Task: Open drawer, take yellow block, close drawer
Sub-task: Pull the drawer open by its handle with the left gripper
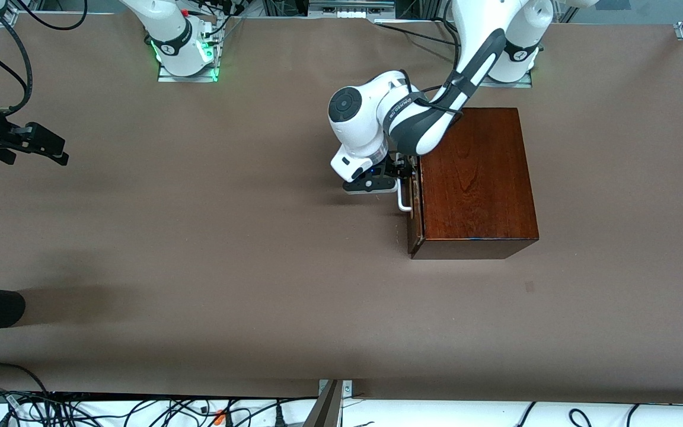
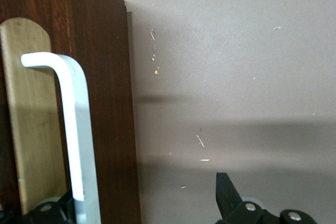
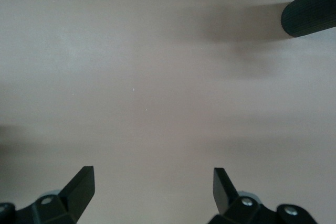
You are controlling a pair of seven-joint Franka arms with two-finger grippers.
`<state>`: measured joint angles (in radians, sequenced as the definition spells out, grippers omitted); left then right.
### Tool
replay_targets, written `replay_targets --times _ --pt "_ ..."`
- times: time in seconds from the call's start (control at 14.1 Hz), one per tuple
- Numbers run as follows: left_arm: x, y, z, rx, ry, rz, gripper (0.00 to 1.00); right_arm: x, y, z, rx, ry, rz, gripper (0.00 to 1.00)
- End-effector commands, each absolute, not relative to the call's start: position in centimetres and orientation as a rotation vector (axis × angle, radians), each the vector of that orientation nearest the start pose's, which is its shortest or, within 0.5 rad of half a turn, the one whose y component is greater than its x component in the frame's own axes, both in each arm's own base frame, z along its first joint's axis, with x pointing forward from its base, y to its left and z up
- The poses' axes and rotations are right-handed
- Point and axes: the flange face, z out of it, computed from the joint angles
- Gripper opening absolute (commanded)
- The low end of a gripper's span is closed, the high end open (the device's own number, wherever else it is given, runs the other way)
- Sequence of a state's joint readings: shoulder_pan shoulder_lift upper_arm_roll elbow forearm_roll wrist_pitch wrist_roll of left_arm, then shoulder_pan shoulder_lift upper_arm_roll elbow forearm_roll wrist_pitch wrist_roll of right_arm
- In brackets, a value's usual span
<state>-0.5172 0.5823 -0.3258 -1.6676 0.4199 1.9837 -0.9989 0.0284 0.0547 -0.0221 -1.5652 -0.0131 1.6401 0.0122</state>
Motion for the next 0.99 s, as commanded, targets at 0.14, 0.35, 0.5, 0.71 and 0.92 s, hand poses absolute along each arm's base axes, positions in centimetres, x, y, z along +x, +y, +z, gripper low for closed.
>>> replay_targets --times 0.14,0.35,0.5,0.71,0.92 --pt "47.2 -49.1 25.4 -2.974 0.013 -0.111 1.0 57.4 0.2 60.6 -3.154 0.011 -0.046 1.0" --pt "47.2 -51.0 25.6 -3.015 -0.003 -0.095 1.0 57.4 0.2 60.7 -3.153 0.011 -0.049 1.0" --pt "47.5 -51.7 25.9 -3.028 0.003 -0.107 1.0 57.4 0.2 60.7 -3.153 0.008 -0.051 1.0" --pt "47.5 -53.0 26.0 -3.043 0.033 -0.118 1.0 57.4 0.1 60.7 -3.153 0.011 -0.051 1.0" --pt "47.4 -54.4 25.7 -3.06 0.043 -0.122 1.0 57.4 0.1 60.7 -3.155 0.011 -0.051 1.0"
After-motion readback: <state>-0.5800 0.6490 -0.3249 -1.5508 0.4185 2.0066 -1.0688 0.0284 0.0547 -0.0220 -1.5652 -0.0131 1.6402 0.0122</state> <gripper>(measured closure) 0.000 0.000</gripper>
